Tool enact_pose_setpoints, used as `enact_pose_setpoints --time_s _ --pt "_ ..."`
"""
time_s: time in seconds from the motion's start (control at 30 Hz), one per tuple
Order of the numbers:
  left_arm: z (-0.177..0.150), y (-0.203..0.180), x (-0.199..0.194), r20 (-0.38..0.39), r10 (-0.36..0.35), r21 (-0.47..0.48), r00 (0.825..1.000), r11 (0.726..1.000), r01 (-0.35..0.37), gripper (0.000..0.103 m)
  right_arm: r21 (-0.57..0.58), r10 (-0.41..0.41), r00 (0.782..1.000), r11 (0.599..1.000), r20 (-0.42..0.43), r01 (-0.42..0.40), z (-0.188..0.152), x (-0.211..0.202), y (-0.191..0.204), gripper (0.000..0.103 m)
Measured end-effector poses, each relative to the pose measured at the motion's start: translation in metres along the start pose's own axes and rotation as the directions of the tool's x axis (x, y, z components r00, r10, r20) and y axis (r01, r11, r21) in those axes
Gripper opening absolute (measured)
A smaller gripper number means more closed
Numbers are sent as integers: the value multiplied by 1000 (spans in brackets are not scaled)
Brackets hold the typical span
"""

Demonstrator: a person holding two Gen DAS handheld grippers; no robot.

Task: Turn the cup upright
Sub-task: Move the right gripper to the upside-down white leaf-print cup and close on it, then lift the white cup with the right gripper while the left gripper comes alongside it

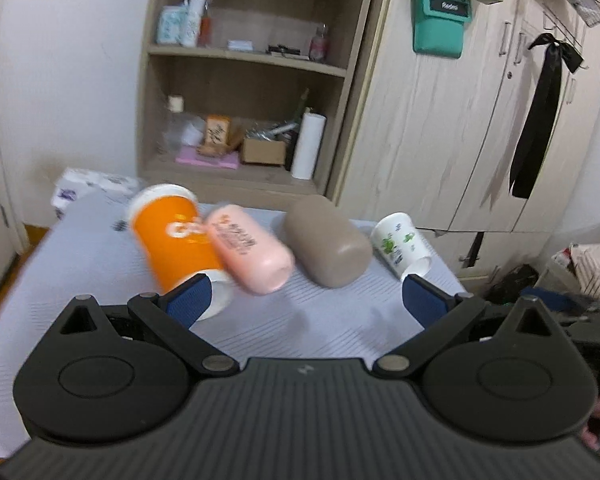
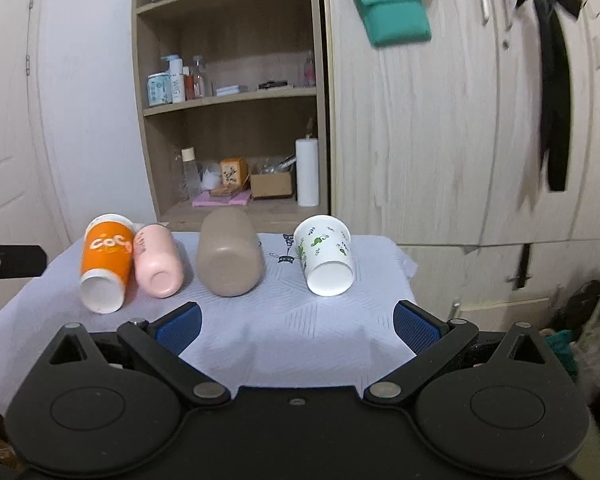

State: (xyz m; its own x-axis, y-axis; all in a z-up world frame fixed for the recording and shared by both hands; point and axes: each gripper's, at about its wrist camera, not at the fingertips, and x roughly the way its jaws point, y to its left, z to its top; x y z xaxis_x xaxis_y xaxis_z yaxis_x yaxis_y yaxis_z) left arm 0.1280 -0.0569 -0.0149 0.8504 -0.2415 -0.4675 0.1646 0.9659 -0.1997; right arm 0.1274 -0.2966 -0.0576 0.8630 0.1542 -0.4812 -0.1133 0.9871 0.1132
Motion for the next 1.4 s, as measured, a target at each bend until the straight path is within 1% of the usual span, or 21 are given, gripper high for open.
enact_pose_setpoints --time_s 0.07,0.13,0.2,0.27,0.33,0.4,0.5,0.57,0.67,0.73,0.77,0.83,0.87,0.9,0.97,1.07,1.13,1.23,1.4 --pt "4 -8 22 -12 -32 -23 999 999 32 103 25 35 999 999 -34 -35 6 22 -13 103" --pt "8 -15 44 -41 -67 -48 997 997 65 103 37 69 995 997 -71 -66 11 46 -23 103" --pt "10 -20 61 -63 -92 -71 994 994 88 103 50 85 990 996 -114 -79 14 68 -30 103" --pt "11 -23 77 -78 -103 -95 992 991 95 101 58 91 985 995 -145 -83 16 87 -36 101" --pt "12 -25 89 -91 -97 -110 991 990 87 101 56 93 982 995 -165 -85 18 104 -40 98" --pt "12 -27 101 -103 -102 -126 989 988 88 101 49 98 977 995 -187 -90 20 118 -42 96" --pt "10 -27 112 -128 -118 -156 985 983 97 101 36 94 977 995 -193 -89 21 138 -45 95" --pt "9 -25 117 -139 -131 -183 982 978 105 100 39 73 983 997 -171 -67 20 146 -48 93" --pt "7 -25 119 -131 -151 -198 980 972 124 100 43 77 984 997 -163 -70 19 156 -48 92" --pt "7 -29 118 -121 -153 -175 981 976 131 100 29 78 984 997 -157 -74 19 159 -46 90" --pt "7 -30 118 -119 -151 -169 981 977 130 100 15 72 985 997 -157 -70 20 160 -45 86" --pt "7 -30 119 -122 -160 -175 980 975 137 100 -8 68 985 997 -158 -70 21 161 -45 77" --pt "7 -30 120 -126 -166 -182 978 973 141 100 -15 71 984 997 -161 -74 22 162 -45 66" --pt "7 -29 120 -131 -171 -190 976 971 145 100 -16 75 983 997 -166 -79 22 163 -46 62" --pt "5 -26 122 -144 -177 -205 974 968 146 100 -3 73 984 997 -162 -74 21 160 -48 61" --pt "1 -20 120 -160 -202 -235 966 958 162 100 53 86 982 996 -170 -78 19 151 -52 61" --pt "-2 -18 117 -165 -218 -251 962 952 172 100 72 108 977 993 -185 -96 16 142 -50 61" --pt "-8 -14 111 -178 -225 -267 958 948 173 100 83 119 974 991 -191 -105 8 127 -41 61" --pt "-19 -8 104 -209 -282 -332 937 921 203 100 131 133 971 985 -199 -108 -7 98 -30 62"
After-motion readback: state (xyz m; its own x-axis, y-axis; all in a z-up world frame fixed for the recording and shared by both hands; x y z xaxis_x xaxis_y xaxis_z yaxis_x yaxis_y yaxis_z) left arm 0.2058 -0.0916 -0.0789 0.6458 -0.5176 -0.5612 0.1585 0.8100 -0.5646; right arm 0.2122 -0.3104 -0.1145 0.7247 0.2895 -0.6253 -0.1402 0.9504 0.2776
